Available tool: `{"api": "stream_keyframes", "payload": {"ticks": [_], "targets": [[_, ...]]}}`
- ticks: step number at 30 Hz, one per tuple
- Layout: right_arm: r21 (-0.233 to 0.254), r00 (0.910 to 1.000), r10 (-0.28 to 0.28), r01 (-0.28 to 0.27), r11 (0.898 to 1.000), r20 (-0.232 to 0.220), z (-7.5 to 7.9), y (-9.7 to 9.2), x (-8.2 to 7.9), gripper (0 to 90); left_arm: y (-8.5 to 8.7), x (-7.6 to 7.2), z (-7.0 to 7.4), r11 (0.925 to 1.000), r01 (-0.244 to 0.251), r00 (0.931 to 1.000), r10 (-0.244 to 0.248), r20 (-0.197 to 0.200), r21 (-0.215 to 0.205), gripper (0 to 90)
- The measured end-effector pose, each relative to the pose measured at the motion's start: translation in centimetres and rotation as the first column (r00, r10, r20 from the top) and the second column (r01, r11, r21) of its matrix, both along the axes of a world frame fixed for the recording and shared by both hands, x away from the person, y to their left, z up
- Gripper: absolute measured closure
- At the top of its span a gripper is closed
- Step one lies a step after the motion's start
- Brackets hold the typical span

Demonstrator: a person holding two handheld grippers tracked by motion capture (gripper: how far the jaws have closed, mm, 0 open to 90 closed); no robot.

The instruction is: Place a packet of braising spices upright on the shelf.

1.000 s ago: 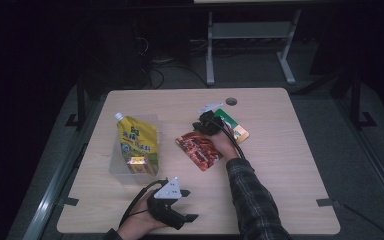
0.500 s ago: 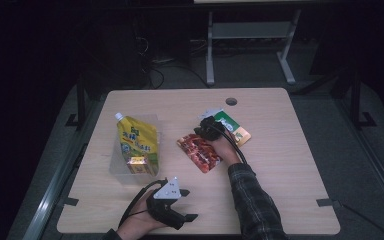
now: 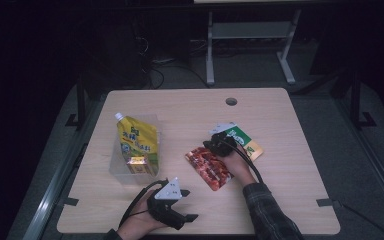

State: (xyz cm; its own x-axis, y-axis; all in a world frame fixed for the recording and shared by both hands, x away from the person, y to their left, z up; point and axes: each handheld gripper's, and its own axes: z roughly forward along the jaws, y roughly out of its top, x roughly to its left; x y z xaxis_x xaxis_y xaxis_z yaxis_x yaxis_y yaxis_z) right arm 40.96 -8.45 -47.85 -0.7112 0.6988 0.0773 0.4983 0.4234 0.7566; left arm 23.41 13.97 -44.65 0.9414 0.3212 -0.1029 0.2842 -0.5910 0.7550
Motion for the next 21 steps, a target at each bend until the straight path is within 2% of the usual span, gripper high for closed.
{"api": "stream_keyframes", "payload": {"ticks": [7,8,11,13,15,18,21], "targets": [[-0.003,0.9999,0.014,-0.014,1.0,-0.005,0.1,-1.6,-3.6,90.0,0.0,0.0,0.0,1.0,0.0,1.0,0.0,0.007,0.006,22.0],[-0.002,0.9998,0.012,-0.012,1.0,-0.015,0.1,-1.8,-4.0,90.0,-0.1,0.0,-0.1,1.0,-0.002,1.0,0.002,0.005,0.005,21.9],[0.001,0.9998,0.018,-0.018,1.0,-0.006,0.3,-2.4,-4.7,90.0,-0.1,0.1,-0.1,1.0,-0.004,1.0,0.004,0.004,0.008,21.9],[0.01,0.9998,0.018,-0.018,1.0,0.011,0.6,-3.0,-4.8,90.0,0.0,0.1,0.0,1.0,-0.005,1.0,0.005,0.007,0.008,21.9],[-0.003,0.9995,0.003,-0.003,1.0,0.032,1.4,-4.2,-4.6,90.0,0.1,0.2,0.0,0.9999,-0.005,1.0,0.005,0.008,0.009,21.9],[0.0,0.9979,-0.051,0.051,0.999,0.041,2.4,-7.0,-4.1,90.0,0.2,0.3,0.0,0.9999,-0.012,0.9999,0.012,0.006,0.004,21.9],[-0.027,0.9927,-0.113,0.114,0.993,0.042,2.5,-10.2,-3.7,90.0,0.3,0.3,0.0,0.9999,-0.012,0.9999,0.012,0.008,0.007,21.9]]}}
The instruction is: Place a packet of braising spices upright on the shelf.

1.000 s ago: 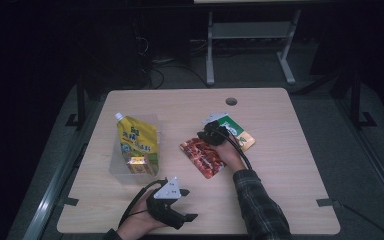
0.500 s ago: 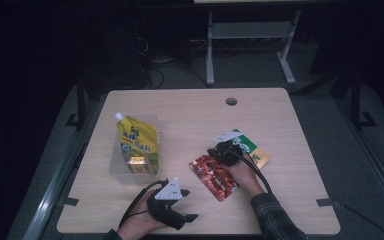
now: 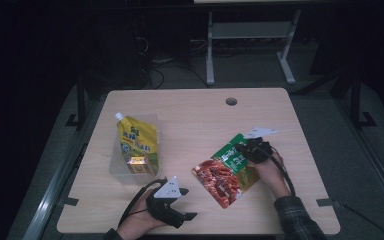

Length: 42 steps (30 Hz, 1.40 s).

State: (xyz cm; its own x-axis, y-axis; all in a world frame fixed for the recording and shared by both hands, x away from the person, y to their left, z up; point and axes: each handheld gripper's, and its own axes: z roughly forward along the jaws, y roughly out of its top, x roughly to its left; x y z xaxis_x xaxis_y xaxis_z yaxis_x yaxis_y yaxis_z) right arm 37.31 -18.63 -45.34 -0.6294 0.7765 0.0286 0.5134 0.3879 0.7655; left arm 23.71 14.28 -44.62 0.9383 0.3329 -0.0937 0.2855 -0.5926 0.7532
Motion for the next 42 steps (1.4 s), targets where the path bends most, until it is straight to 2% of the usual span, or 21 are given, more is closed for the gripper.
{"api": "stream_keyframes", "payload": {"ticks": [3,6,10,12,15,21,27,32,34,37,39,40,42], "targets": [[-0.018,0.9975,-0.065,0.064,0.998,-0.027,-0.3,-3.0,0.2,90.0,-0.1,0.0,0.0,1.0,-0.005,1.0,0.005,-0.004,-0.007,22.0],[-0.029,0.9954,-0.086,0.085,0.996,-0.043,-0.6,-4.2,0.3,90.0,-0.2,0.0,-0.1,1.0,-0.005,1.0,0.005,-0.008,-0.002,21.9],[-0.039,0.9952,-0.075,0.073,0.997,-0.063,-1.4,-4.3,0.9,90.0,-0.2,0.0,-0.1,1.0,-0.004,1.0,0.004,-0.008,0.002,21.9],[-0.072,0.9946,-0.07,0.064,0.995,-0.076,-1.8,-4.0,1.1,90.0,-0.1,0.0,-0.1,1.0,-0.006,1.0,0.006,-0.008,-0.001,21.9],[-0.068,0.9952,-0.062,0.056,0.996,-0.076,-1.8,-4.0,1.2,90.0,0.0,0.1,0.0,0.9999,-0.013,0.9999,0.013,-0.007,-0.006,22.0],[-0.056,0.9953,-0.024,0.019,0.998,-0.093,-1.8,-3.7,1.1,90.0,0.0,0.1,0.1,0.9996,-0.029,0.9996,0.029,0.004,-0.002,21.9],[-0.036,0.9921,0.062,-0.066,0.997,-0.109,-1.7,-2.4,0.7,90.0,-0.1,0.4,0.4,0.9985,-0.054,0.9981,0.054,0.031,0.001,21.5],[-0.043,0.983,0.149,-0.154,0.987,-0.107,-1.7,-0.9,0.1,90.0,-0.7,0.7,0.9,0.9962,-0.087,0.9953,0.088,0.042,-0.003,19.6],[-0.045,0.9763,0.185,-0.191,0.981,-0.112,-1.6,-0.4,-0.2,90.0,-1.1,1.0,1.2,0.9938,-0.111,0.9925,0.111,0.052,-0.005,18.0],[-0.049,0.9654,0.235,-0.242,0.969,-0.113,-1.6,0.6,-0.8,90.0,-1.9,1.8,1.3,0.9882,-0.153,0.9874,0.153,0.042,0.007,15.0],[-0.058,0.9634,0.241,-0.249,0.967,-0.117,-1.5,1.1,-1.0,90.0,-2.3,2.3,0.9,0.9843,-0.176,0.984,0.175,0.033,0.017,14.1],[-0.067,0.9652,0.235,-0.244,0.968,-0.114,-1.4,1.2,-1.0,87.1,-2.6,2.6,0.7,0.9831,-0.181,0.9831,0.18,0.033,0.027,13.7],[-0.047,0.9697,0.21,-0.218,0.975,-0.124,-1.1,1.0,-1.1,73.0,-3.1,3.1,0.4,0.9801,-0.195,0.9807,0.194,0.023,0.038,13.2]]}}
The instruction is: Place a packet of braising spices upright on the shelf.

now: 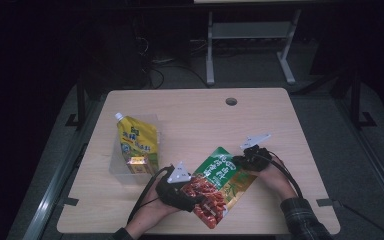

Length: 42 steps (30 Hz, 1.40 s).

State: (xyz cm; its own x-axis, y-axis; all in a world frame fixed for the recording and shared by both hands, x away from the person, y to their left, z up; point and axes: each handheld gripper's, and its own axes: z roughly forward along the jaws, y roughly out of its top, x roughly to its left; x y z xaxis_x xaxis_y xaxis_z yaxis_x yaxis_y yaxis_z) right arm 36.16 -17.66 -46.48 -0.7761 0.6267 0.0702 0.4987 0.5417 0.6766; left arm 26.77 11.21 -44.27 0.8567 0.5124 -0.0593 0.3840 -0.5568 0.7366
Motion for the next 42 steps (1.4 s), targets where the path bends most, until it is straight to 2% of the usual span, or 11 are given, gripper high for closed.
{"api": "stream_keyframes", "payload": {"ticks": [4,7,10,15,20,21,28,31,33,38,42], "targets": [[0.043,0.9986,-0.05,0.051,0.998,-0.016,1.1,-0.9,-0.8,55.5,-0.9,1.1,-0.5,0.9995,-0.013,0.9999,0.013,0.002,0.028,12.6],[0.071,0.9972,-0.074,0.073,0.995,0.014,1.6,-1.7,-2.0,44.6,-1.2,1.9,-0.9,0.9988,-0.029,0.9996,0.029,-0.006,0.039,12.7],[0.069,0.9958,-0.092,0.092,0.993,0.002,1.8,-2.4,-3.1,37.3,-1.5,2.4,-1.4,0.9979,-0.039,0.9988,0.04,-0.027,0.052,12.6],[0.074,0.9958,-0.091,0.09,0.993,0.01,2.0,-3.7,-5.3,33.3,-1.8,2.7,-2.1,0.9956,-0.049,0.9979,0.052,-0.038,0.079,12.6],[0.077,0.9949,-0.095,0.092,0.993,0.033,2.0,-4.6,-7.2,31.1,-1.7,3.0,-2.6,0.9954,-0.072,0.9942,0.077,-0.075,0.063,11.8],[0.077,0.9948,-0.098,0.095,0.992,0.029,2.1,-4.7,-7.4,30.8,-1.7,3.1,-2.7,0.9954,-0.077,0.9934,0.081,-0.081,0.057,11.7],[0.078,0.994,-0.102,0.098,0.992,0.042,2.2,-5.1,-8.1,30.2,-2.1,3.0,-2.4,0.994,-0.043,0.9958,0.051,-0.076,0.101,15.5],[0.081,0.9932,-0.106,0.102,0.992,0.048,2.3,-5.1,-8.0,30.2,-2.4,2.8,-2.2,0.9926,-0.015,0.9974,0.023,-0.068,0.121,23.3],[0.081,0.993,-0.107,0.103,0.991,0.051,2.3,-5.2,-8.0,30.2,-2.6,2.7,-2.0,0.991,0.001,0.998,0.007,-0.063,0.134,32.6],[0.082,0.9921,-0.115,0.111,0.99,0.048,2.3,-5.2,-7.9,30.0,-2.9,2.7,-1.7,0.9871,0.003,0.9985,0.006,-0.054,0.16,51.3],[0.088,0.991,-0.122,0.117,0.989,0.056,2.4,-5.4,-7.9,29.7,-3.0,3.0,-1.4,0.984,0.009,0.998,0.003,-0.062,0.178,70.3]]}}
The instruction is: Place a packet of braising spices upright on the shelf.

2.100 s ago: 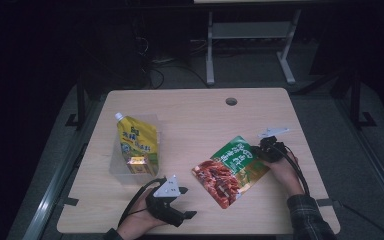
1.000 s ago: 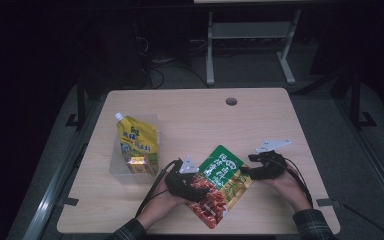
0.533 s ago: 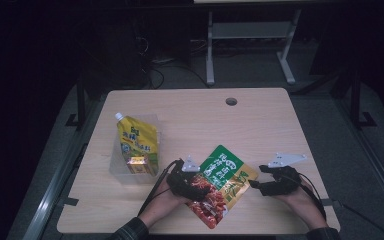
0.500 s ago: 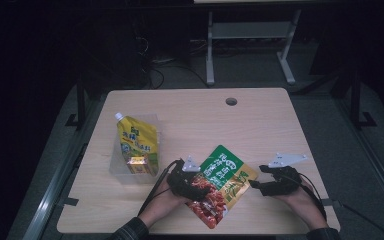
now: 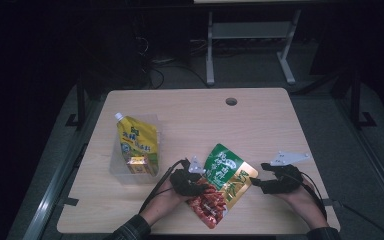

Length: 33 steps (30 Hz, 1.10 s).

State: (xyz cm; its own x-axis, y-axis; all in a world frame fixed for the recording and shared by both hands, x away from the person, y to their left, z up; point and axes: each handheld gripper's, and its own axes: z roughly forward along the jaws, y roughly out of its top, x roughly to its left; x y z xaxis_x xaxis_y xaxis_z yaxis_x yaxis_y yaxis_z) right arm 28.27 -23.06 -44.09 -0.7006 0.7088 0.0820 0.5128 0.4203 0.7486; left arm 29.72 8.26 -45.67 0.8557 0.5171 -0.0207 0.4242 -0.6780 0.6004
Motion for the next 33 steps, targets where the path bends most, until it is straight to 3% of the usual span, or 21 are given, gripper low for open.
{"api": "stream_keyframes", "payload": {"ticks": [3,7,14,16,24,26,33], "targets": [[0.005,0.9999,-0.011,0.011,1.0,-0.002,0.0,-0.1,0.0,29.1,-0.2,0.1,0.1,0.9999,0.004,1.0,-0.004,0.006,0.01,79.7],[0.007,0.9999,-0.009,0.009,1.0,-0.007,0.0,-0.2,0.1,27.5,0.0,0.2,0.1,0.9999,-0.002,1.0,0.002,0.006,-0.013,87.5],[0.024,0.9997,-0.017,0.017,1.0,-0.015,0.2,-0.3,-0.1,23.9,0.6,0.5,0.3,0.9961,-0.019,0.9996,0.017,-0.02,-0.086,89.4],[0.038,0.9996,-0.018,0.019,0.999,-0.02,0.3,-0.4,-0.2,22.5,0.9,0.6,0.7,0.9949,-0.024,0.9997,0.023,-0.011,-0.098,89.5],[0.072,0.9989,-0.015,0.018,0.997,-0.044,0.1,-0.9,-1.1,18.1,2.4,0.6,3.1,0.9745,-0.055,0.9977,0.062,0.026,-0.217,89.7],[0.082,0.9989,-0.007,0.01,0.997,-0.045,0.0,-0.8,-1.2,17.5,2.7,0.5,3.8,0.9651,-0.063,0.9968,0.074,0.032,-0.254,89.7],[0.137,0.997,0.052,-0.044,0.99,-0.057,0.0,0.1,-1.1,15.6,3.7,0.3,5.5,0.945,-0.068,0.9946,0.089,0.052,-0.32,89.7]]}}
